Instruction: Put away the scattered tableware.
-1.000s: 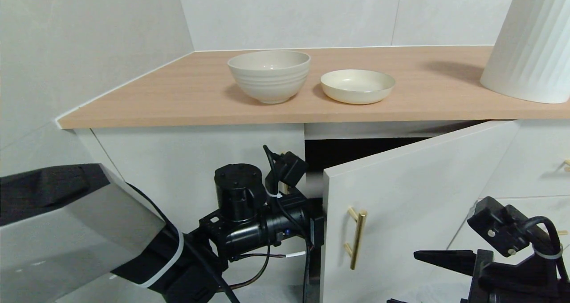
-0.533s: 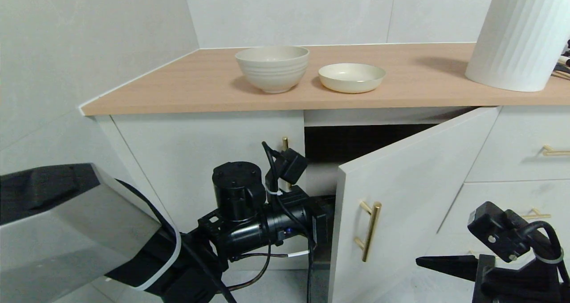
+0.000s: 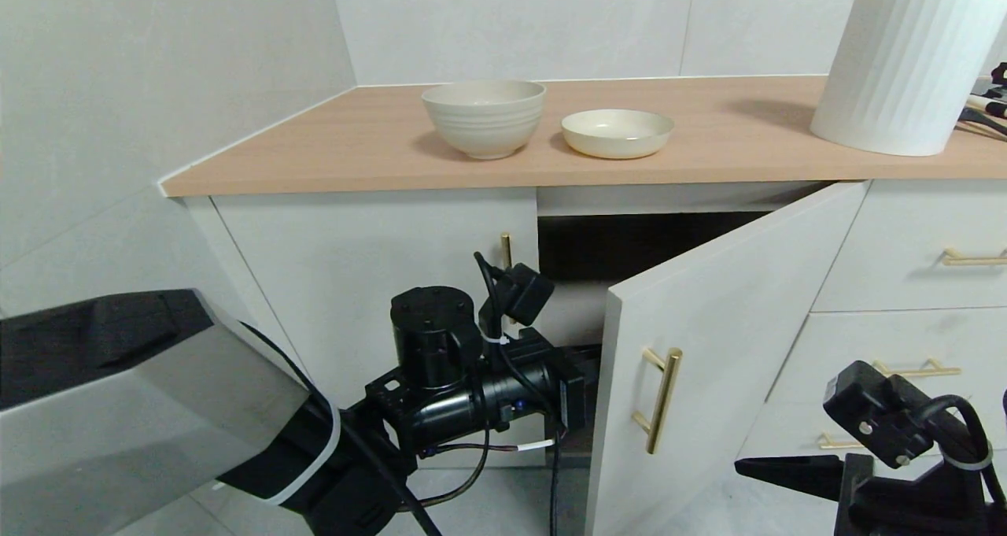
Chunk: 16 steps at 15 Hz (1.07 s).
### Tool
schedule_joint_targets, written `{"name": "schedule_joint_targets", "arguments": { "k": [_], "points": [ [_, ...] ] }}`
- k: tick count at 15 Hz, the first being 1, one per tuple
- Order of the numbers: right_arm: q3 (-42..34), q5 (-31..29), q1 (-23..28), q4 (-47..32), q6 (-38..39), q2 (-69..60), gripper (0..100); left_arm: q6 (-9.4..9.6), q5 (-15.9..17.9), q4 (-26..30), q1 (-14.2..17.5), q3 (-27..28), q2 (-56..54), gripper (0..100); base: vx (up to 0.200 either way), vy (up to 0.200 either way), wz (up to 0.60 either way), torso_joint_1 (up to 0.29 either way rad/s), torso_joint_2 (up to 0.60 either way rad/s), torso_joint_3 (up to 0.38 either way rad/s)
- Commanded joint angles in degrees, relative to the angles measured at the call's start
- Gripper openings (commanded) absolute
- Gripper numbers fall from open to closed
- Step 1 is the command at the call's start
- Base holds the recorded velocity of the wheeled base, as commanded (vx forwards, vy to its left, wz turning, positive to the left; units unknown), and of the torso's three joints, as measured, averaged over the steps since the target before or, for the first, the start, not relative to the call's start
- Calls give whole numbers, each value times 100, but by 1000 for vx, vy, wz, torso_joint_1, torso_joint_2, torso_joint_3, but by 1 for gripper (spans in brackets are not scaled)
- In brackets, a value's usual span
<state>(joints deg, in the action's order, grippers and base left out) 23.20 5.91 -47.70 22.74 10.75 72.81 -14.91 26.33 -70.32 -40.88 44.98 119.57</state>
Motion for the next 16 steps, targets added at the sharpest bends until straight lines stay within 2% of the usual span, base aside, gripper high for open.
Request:
{"name": "schedule_joint_targets", "arguments": {
  "k": [1,5,10,13,16],
  "points": [
    [-17,-2,-2,3,-3,84,100,-3,-5,0,9,98,102,0,-200,0,0,2,2,2],
    [-17,-2,-2,3,-3,84,100,6,-5,-9,9,265,287,0,-200,0,0,7,4,0],
    [-17,6,-11,3,-3,93,100,6,-58,-9,9,424,533,0,0,0,0,0,0,0],
    [-17,-2,-11,3,-3,93,100,14,-471,-9,1,617,709,0,0,0,0,0,0,0],
    [-26,-2,-11,3,-3,84,100,14,-568,-9,-87,626,691,0,0,0,0,0,0,0]
  ]
}}
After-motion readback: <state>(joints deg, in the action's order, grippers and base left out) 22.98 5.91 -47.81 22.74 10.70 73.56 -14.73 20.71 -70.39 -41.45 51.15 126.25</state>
